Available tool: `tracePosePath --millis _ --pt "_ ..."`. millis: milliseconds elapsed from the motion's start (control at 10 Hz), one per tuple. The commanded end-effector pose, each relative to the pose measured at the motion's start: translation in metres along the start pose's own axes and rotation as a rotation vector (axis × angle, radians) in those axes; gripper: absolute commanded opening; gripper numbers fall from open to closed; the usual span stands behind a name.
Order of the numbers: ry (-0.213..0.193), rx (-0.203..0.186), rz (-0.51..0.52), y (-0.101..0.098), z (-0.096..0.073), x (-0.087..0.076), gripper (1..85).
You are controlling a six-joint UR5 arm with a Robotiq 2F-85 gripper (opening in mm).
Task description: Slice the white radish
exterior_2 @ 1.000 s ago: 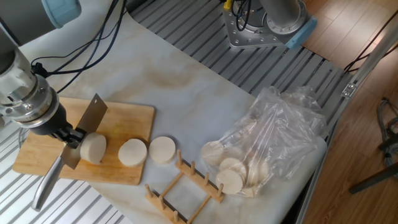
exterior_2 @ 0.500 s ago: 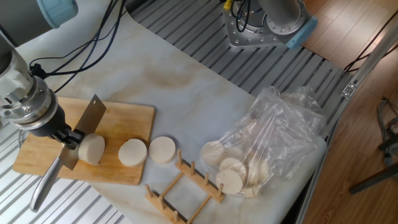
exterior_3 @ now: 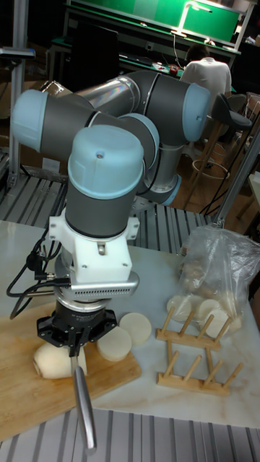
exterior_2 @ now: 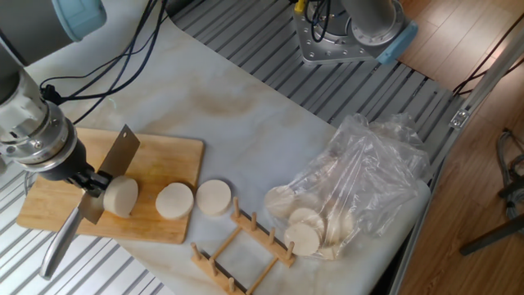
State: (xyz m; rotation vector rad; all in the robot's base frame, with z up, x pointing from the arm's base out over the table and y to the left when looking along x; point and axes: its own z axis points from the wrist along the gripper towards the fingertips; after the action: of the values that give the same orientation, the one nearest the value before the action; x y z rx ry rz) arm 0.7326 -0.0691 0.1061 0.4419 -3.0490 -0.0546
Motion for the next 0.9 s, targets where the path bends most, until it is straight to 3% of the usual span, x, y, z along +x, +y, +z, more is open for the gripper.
tracePosePath --millis 0,100,300,500,800 --pt "0.035 -0.006 -0.012 -0.001 -0.01 0.01 1.3" --pt "0.037 -0.003 -0.008 0.0 -0.009 0.012 1.3" --pt "-0.005 -0.016 -0.001 0.004 0.006 0.008 1.3" --pt "-0.03 -0.014 0.005 0.004 0.009 0.003 1.3" --pt "-0.02 -0.007 0.001 0.003 -0.004 0.0 1.3"
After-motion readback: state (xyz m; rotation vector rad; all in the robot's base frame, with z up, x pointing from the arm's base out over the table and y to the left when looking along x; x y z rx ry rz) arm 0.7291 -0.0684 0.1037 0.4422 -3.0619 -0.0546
